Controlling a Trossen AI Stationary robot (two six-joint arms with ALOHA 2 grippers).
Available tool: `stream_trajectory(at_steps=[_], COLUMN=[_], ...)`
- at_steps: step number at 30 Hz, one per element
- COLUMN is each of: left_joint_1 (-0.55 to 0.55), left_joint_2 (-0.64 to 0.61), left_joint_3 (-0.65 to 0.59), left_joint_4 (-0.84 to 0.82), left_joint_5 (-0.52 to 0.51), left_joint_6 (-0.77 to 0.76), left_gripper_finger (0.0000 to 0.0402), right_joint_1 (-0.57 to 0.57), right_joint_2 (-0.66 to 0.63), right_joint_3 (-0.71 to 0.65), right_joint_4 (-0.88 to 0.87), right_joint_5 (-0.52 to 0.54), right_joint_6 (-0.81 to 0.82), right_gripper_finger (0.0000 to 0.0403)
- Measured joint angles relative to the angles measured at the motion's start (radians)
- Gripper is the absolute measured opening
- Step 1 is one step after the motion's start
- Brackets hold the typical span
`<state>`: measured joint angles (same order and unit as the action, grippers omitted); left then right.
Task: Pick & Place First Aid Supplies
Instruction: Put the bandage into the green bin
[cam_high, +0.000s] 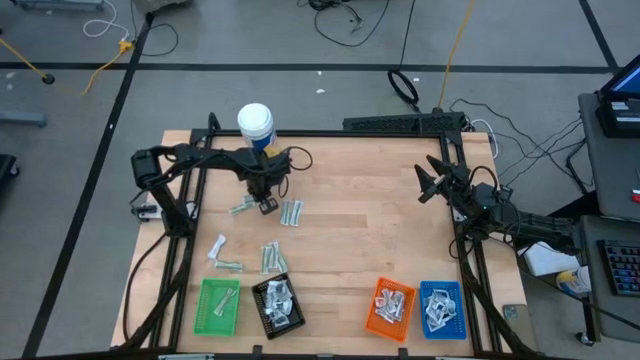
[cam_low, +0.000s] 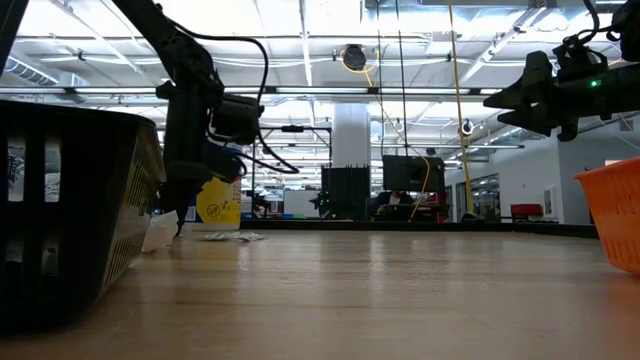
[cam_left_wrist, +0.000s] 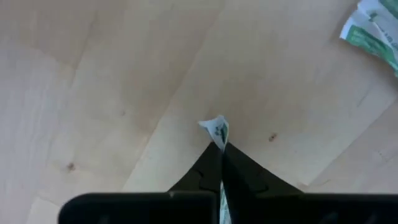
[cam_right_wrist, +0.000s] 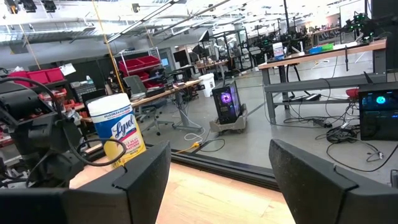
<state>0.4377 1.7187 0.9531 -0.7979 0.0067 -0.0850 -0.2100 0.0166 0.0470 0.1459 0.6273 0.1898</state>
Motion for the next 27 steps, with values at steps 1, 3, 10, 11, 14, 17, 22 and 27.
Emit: stream_trajectory(at_steps=[1, 3, 10, 11, 14, 17, 22, 27], left_joint_1=[0.0, 0.006, 0.031, 0.035, 0.04, 0.04, 0.03, -0.027], left_joint_2=[-0.002, -0.022, -0.116, -0.134, -0.177, -0.225, -0.309, -0.38], left_joint_3=[0.001, 0.012, 0.067, 0.07, 0.069, 0.069, 0.069, 0.061], left_joint_4=[-0.007, -0.035, -0.184, -0.208, -0.293, -0.387, -0.474, -0.524], left_joint_5=[0.002, 0.006, 0.0, 0.003, 0.003, 0.001, -0.002, -0.004], left_joint_6=[-0.015, -0.058, -0.253, -0.295, -0.413, -0.54, -0.686, -0.83], left_gripper_finger=[0.0007, 0.0004, 0.0003, 0.0003, 0.0002, 0.0002, 0.0001, 0.0001], right_joint_1=[0.0, 0.0, 0.0, 0.0, 0.0, 0.0, 0.0, 0.0], right_joint_2=[0.0, 0.0, 0.0, 0.0, 0.0, 0.0, 0.0, 0.0], right_joint_3=[0.0, 0.0, 0.0, 0.0, 0.0, 0.0, 0.0, 0.0], right_joint_4=[0.0, 0.0, 0.0, 0.001, 0.0, 0.0, 0.0, 0.0], right_joint_5=[0.0, 0.0, 0.0, 0.0, 0.0, 0.0, 0.0, 0.0], right_joint_6=[0.0, 0.0, 0.0, 0.0, 0.0, 0.0, 0.0, 0.0], right_gripper_finger=[0.0267, 0.0267, 0.0267, 0.0267, 0.0267, 0.0267, 0.0267, 0.0267])
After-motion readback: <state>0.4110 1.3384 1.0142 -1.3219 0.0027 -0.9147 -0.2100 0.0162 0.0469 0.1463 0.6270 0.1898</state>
